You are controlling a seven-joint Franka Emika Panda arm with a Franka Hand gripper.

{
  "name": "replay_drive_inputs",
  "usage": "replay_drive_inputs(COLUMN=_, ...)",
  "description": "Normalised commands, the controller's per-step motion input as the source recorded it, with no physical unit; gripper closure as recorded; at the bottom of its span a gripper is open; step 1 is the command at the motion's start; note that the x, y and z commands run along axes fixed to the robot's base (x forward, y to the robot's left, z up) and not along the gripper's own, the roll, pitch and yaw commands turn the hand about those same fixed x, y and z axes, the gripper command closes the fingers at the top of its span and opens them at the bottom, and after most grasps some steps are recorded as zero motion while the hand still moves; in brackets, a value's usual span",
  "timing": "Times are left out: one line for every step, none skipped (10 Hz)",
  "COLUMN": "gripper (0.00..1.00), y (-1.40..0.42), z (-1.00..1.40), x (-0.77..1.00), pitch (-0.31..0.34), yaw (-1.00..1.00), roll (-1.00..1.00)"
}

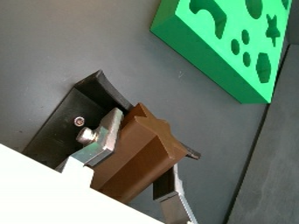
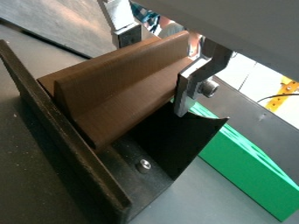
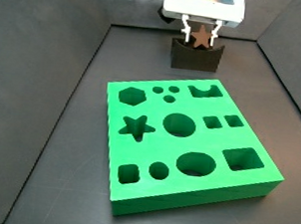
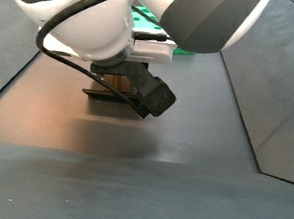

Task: Pick up the star object. Move up. Place the star object on the fixture. Regrasp the star object. Move to above the board. Insert the star object.
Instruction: Place the star object on the fixture, then regrasp the star object.

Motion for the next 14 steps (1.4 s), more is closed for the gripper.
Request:
replay_drive_inputs(gripper=1.0, y=0.09, z=-0.36, x=0.08, pitch=-0.074, yaw=-0.1, roll=-0.13)
replay_drive_inputs(gripper=1.0, y=0.09, z=-0.36, x=0.08, pitch=-0.073, yaw=-0.07, roll=-0.13)
replay_drive_inputs(gripper=1.0, y=-0.5, z=-0.17, x=0.0, pitch=0.0, yaw=0.0, roll=0.0)
replay_drive_inputs(gripper=0.0, y=0.0, z=0.0, x=0.0, pitch=0.0, yaw=0.0, roll=0.0)
replay_drive_inputs(gripper=0.0, y=0.0, z=1.0, x=0.0, pitch=-0.037, yaw=0.02, roll=0.0)
replay_drive_inputs(gripper=0.0, y=0.0, z=1.0, x=-0.01, pitch=-0.033, yaw=0.03, roll=0.01)
replay_drive_inputs(gripper=0.0, y=0.0, z=1.0, x=-0.02, pitch=-0.021, yaw=0.03, roll=0.02)
replay_drive_inputs(gripper=0.0, y=0.0, z=1.0, x=-0.03, pitch=0.006, yaw=0.04, roll=0.04)
replay_drive_inputs(gripper=0.0, y=0.0, z=1.0, x=-0.03, pitch=0.023, yaw=0.05, roll=0.05)
replay_drive_inputs(gripper=0.0, y=0.0, z=0.89, x=-0.03, pitch=0.052, yaw=0.04, roll=0.04)
replay_drive_inputs(gripper=0.0, y=0.01, z=0.66, x=-0.03, pitch=0.078, yaw=0.02, roll=0.04)
replay_drive_inputs(gripper=0.0, y=0.01, z=0.47, x=-0.03, pitch=0.088, yaw=0.01, roll=0.04)
replay_drive_inputs(gripper=0.0, y=0.01, z=0.35, x=-0.02, pitch=0.094, yaw=0.0, roll=0.04)
replay_drive_inputs(gripper=0.0, y=-0.79, z=0.8, x=-0.11, pitch=0.053, yaw=0.02, roll=1.0)
